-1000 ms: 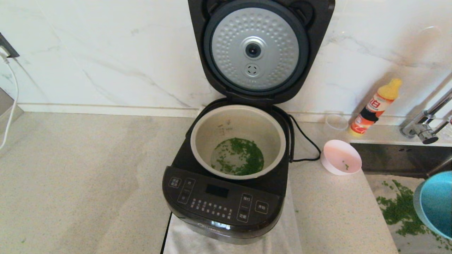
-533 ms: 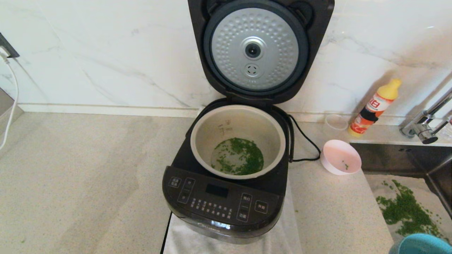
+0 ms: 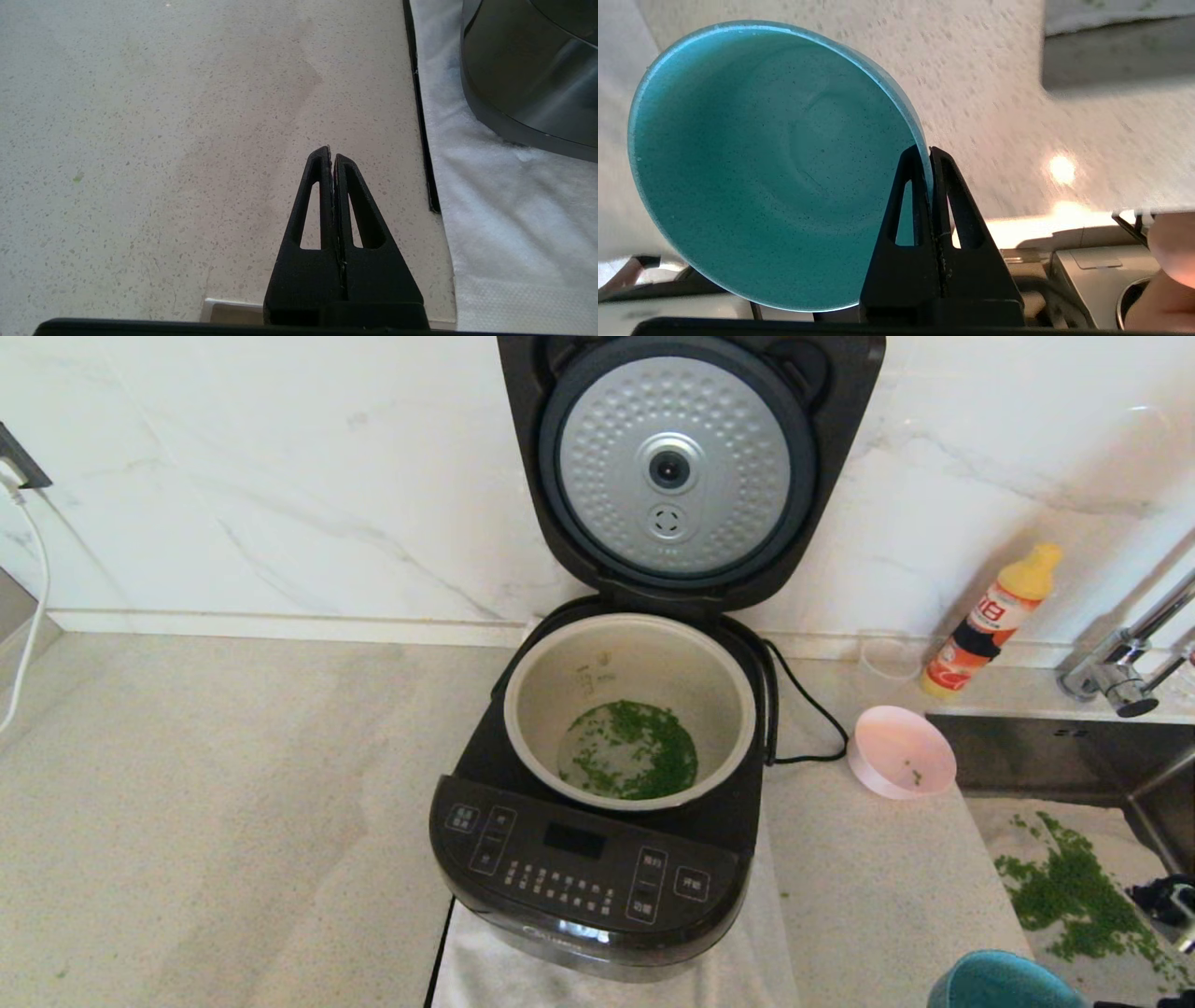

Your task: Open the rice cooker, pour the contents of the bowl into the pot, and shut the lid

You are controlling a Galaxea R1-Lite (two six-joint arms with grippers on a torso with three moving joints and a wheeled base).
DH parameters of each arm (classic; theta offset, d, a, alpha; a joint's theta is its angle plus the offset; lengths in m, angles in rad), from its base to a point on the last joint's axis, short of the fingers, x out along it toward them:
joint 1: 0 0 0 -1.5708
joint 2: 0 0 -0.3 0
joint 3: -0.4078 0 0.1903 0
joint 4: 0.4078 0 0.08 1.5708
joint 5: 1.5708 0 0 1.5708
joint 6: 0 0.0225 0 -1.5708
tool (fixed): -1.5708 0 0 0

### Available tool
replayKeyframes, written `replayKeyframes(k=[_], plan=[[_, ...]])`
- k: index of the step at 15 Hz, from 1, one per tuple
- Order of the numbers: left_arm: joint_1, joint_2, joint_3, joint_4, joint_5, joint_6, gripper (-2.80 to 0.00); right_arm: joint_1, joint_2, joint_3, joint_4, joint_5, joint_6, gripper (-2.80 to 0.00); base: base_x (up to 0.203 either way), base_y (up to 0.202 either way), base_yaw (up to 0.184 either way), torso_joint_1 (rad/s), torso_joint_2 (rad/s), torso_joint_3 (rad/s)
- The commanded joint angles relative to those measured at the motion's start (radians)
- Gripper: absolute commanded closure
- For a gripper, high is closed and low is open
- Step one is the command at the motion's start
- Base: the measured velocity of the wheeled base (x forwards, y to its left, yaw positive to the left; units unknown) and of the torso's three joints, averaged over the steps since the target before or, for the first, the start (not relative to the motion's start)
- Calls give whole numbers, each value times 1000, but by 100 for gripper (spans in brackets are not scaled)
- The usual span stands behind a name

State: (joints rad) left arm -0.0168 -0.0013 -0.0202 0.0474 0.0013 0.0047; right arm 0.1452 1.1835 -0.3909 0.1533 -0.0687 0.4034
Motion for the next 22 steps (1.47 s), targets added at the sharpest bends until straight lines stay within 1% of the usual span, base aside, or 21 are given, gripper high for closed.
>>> replayKeyframes(k=[1,3,5,9,11,14,15,21,22], plan=[[0,1,-1,0,0,0,0,3,124,22,-57,0,2,0,0,0,0,0,0,0],[0,1,-1,0,0,0,0,3,180,27,-130,-3,1,0,0,0,0,0,0,0],[0,1,0,0,0,0,0,3,239,41,-232,-7,0,0,0,0,0,0,0,0],[0,1,0,0,0,0,0,8,295,43,-379,-12,0,0,0,0,0,0,0,0],[0,1,0,0,0,0,0,10,321,43,-431,-13,2,0,0,0,0,0,0,0],[0,1,0,0,0,0,0,8,329,35,-440,-18,0,0,0,0,0,0,0,0],[0,1,0,0,0,0,0,10,327,35,-440,-31,0,-280,0,0,0,0,0,0],[0,1,0,0,0,0,0,4,258,42,-441,-52,0,-280,0,0,0,0,0,0],[0,1,0,0,0,0,0,0,228,40,-446,-73,1,-280,0,0,0,0,0,0]])
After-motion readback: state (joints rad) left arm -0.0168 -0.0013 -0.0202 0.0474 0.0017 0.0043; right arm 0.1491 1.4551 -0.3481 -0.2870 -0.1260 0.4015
